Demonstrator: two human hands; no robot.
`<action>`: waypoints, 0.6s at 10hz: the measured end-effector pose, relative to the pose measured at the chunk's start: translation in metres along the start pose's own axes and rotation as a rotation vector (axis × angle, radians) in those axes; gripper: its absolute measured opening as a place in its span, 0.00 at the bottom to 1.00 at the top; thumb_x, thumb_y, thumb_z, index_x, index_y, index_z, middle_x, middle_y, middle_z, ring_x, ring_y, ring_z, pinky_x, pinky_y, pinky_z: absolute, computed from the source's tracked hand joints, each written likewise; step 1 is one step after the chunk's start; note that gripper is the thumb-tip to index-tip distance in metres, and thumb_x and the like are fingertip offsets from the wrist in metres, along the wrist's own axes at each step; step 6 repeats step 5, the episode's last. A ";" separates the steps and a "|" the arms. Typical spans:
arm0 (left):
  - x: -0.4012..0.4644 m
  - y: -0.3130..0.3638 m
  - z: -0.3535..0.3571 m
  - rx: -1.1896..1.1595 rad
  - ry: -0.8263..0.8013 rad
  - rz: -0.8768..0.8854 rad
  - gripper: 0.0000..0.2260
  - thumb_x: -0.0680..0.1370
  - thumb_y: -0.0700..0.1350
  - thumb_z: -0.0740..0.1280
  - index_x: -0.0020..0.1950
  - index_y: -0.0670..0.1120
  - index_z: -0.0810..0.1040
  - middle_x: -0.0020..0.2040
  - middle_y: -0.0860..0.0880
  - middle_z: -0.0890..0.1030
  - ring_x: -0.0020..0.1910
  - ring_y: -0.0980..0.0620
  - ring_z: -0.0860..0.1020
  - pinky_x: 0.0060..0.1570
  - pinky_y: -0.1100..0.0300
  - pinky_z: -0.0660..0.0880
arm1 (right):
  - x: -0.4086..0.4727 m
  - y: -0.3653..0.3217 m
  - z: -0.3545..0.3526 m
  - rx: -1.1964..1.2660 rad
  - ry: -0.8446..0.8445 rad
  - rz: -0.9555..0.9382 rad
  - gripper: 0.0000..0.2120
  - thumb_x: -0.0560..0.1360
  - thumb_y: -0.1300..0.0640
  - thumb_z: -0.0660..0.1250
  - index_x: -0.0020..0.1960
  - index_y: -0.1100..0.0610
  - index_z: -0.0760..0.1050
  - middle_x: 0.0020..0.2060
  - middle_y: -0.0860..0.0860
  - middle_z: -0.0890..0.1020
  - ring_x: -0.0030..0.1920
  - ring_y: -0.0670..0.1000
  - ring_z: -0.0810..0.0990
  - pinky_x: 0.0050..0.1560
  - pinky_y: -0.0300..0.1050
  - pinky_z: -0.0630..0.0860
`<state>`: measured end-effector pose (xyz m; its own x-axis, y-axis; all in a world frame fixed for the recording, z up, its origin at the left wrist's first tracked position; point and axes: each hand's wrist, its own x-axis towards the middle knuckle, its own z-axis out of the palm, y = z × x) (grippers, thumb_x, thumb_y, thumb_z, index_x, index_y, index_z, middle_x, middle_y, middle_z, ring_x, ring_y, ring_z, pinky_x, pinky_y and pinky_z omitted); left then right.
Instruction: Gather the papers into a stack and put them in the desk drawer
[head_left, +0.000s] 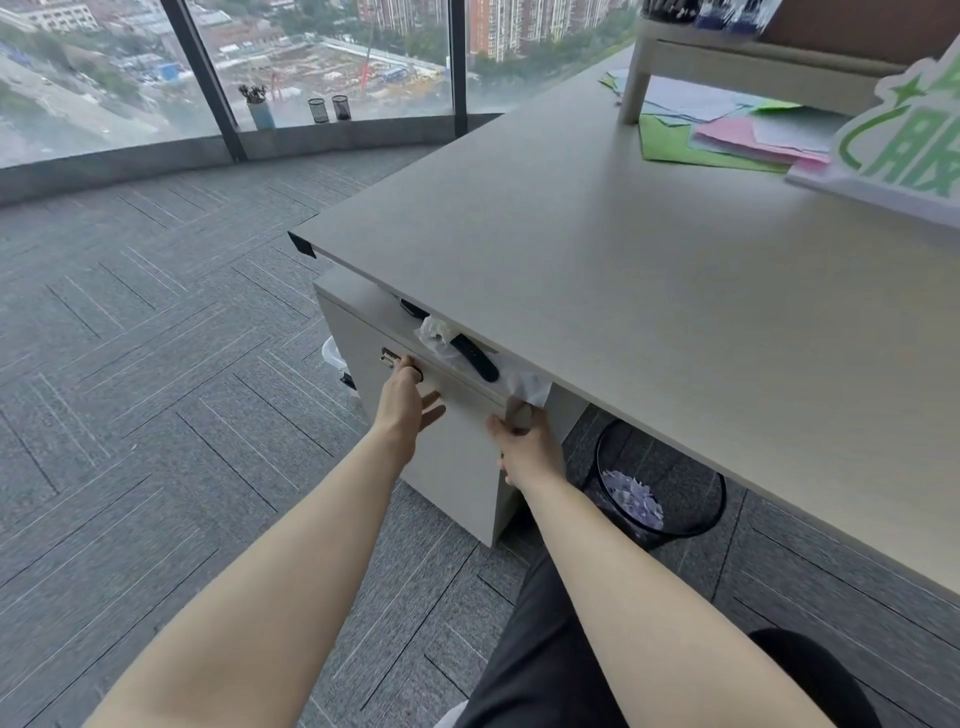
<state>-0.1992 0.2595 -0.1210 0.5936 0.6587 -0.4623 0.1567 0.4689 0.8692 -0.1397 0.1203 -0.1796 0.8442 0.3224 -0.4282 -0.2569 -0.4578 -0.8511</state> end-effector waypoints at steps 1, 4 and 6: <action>0.001 0.002 0.000 -0.013 -0.001 -0.021 0.13 0.79 0.40 0.53 0.59 0.46 0.73 0.65 0.50 0.68 0.62 0.38 0.77 0.59 0.45 0.77 | 0.003 0.002 0.000 -0.002 0.019 -0.013 0.45 0.60 0.29 0.67 0.71 0.51 0.67 0.55 0.58 0.85 0.44 0.52 0.80 0.52 0.60 0.83; 0.003 0.007 -0.005 0.050 -0.048 -0.009 0.22 0.79 0.41 0.53 0.73 0.47 0.69 0.69 0.54 0.67 0.63 0.41 0.78 0.58 0.48 0.77 | 0.009 0.004 0.000 -0.035 0.006 -0.018 0.40 0.63 0.39 0.68 0.72 0.50 0.65 0.54 0.55 0.85 0.50 0.59 0.86 0.50 0.62 0.83; -0.005 -0.006 -0.013 0.114 0.009 0.084 0.18 0.80 0.41 0.52 0.64 0.47 0.75 0.68 0.49 0.71 0.61 0.42 0.78 0.63 0.44 0.75 | -0.008 0.002 -0.006 -0.125 -0.022 -0.015 0.38 0.65 0.49 0.67 0.73 0.45 0.60 0.53 0.55 0.84 0.51 0.62 0.85 0.46 0.57 0.84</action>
